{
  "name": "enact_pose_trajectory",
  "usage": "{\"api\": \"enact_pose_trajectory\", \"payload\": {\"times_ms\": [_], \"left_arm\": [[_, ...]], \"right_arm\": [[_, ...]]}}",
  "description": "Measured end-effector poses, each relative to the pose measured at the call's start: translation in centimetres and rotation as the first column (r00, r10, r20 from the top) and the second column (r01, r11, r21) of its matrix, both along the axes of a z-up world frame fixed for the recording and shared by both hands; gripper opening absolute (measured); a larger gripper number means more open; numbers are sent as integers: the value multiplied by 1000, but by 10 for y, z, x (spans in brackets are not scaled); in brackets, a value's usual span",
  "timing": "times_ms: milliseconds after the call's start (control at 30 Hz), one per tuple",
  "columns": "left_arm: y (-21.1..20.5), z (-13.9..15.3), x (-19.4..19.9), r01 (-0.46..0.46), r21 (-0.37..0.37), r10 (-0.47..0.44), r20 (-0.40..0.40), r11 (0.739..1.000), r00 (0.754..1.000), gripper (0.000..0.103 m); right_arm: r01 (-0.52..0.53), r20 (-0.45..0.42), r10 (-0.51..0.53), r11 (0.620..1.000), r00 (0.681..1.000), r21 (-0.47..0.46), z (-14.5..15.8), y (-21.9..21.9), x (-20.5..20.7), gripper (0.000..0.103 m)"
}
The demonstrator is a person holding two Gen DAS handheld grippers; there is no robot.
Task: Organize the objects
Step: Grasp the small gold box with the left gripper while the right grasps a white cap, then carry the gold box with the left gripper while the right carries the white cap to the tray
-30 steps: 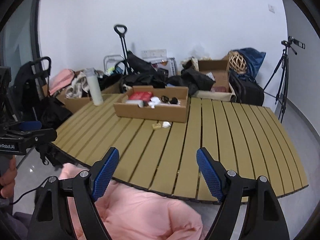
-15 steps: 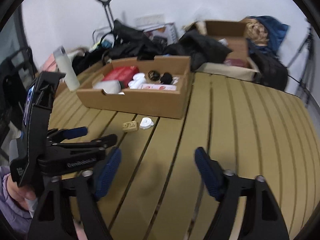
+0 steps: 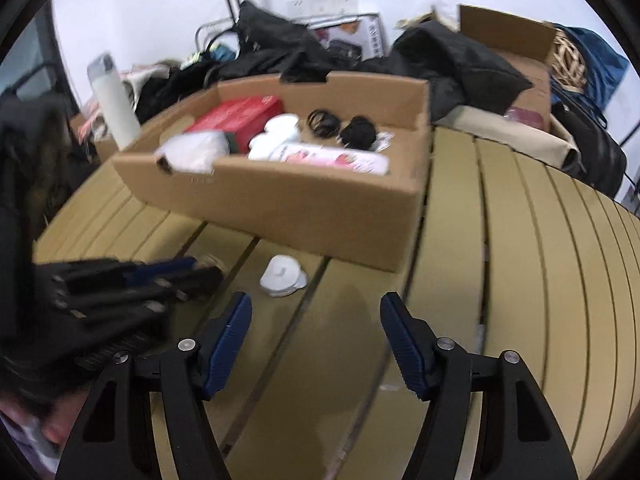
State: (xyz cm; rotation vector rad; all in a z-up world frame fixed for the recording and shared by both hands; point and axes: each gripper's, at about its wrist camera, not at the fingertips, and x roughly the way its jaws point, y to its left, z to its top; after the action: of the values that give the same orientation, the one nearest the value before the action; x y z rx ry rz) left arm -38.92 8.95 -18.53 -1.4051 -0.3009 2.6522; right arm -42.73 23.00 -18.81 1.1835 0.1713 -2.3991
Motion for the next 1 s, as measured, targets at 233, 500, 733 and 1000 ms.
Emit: {"api": "enact_pose_trajectory", "payload": {"times_ms": [233,500,733,1000], "left_arm": [[-46,35,29,-81,9,81,-19,997,997,19],[-63,91,118,-107,-28,105,-50,994,993,19],[-45,113,203,-66,-23,64,-46,998,997,19],[-17,135,239,10,-26,-12,-93,1000,996,19]], "right_arm": [[2,-30,2,993,1000,118,-11,-40,-9,34],[58,-54,-53,993,997,102,28,-11,51,30],[166,-79,-165,986,983,9,101,54,182,30],[250,-51,-250,968,967,-9,108,84,258,30]]}}
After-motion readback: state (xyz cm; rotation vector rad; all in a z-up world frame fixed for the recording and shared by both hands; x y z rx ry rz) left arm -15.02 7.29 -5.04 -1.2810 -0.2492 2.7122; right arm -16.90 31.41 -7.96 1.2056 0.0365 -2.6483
